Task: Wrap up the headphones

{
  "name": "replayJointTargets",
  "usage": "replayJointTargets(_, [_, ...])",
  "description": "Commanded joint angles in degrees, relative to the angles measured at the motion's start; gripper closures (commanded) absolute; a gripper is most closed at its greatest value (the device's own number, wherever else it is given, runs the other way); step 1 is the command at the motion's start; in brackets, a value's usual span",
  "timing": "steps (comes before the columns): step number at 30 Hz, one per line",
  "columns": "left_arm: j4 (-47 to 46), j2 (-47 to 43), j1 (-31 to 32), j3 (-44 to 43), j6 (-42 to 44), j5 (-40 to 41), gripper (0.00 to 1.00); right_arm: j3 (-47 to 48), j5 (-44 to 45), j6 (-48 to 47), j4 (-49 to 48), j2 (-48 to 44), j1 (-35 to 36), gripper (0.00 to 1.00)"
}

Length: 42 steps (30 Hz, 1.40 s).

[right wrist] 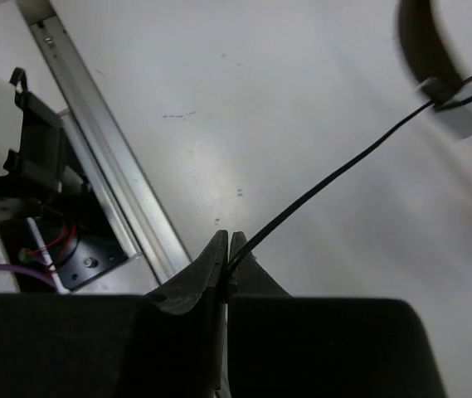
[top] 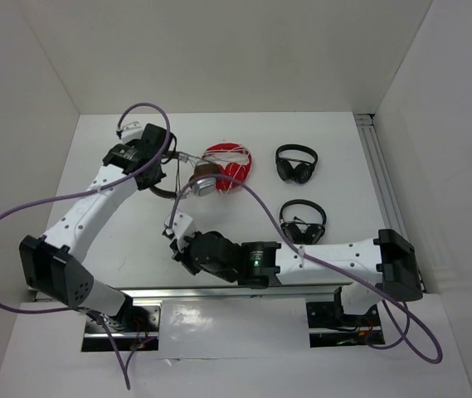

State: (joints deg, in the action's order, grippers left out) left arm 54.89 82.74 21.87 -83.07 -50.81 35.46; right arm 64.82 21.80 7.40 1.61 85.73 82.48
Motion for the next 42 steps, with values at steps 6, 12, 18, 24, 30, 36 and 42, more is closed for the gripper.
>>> replayJointTargets(6, [-8.39, 1.81, 4.05, 3.17, 17.56, -8.72, 1.0, 14.89, 7.47, -16.97, 25.45, -1.01, -2.58, 1.0])
replayJointTargets(12, [-9.1, 0.67, 4.76, 8.18, 27.86, -14.97, 1.0, 12.71, 12.81, -19.79, 28.46, -2.76, -5.22, 1.0])
replayJointTargets(18, [-11.04, -4.95, 7.14, 15.12, 30.94, -20.42, 1.0, 8.93, 19.67, -22.95, 24.42, -6.98, -5.92, 1.0])
replayJointTargets(24, [-12.52, -10.05, 11.26, 21.0, 32.17, -25.09, 1.0, 4.63, 22.14, -25.85, 18.53, -9.79, -10.92, 1.0])
replayJointTargets(30, [-14.11, -18.92, 16.27, 23.83, 33.22, -28.34, 1.0, -1.27, 14.17, -26.38, 13.17, -11.38, -16.72, 1.0])
replayJointTargets(36, [-11.83, -23.31, 18.47, 21.29, 33.23, -27.21, 1.0, -1.27, 5.9, -24.71, 13.6, -10.33, -22.52, 0.98])
replayJointTargets(42, [-11.21, -27.1, 18.47, 18.91, 34.45, -24.48, 1.0, -0.74, -0.52, -23.39, 13.08, -9.62, -25.51, 0.91])
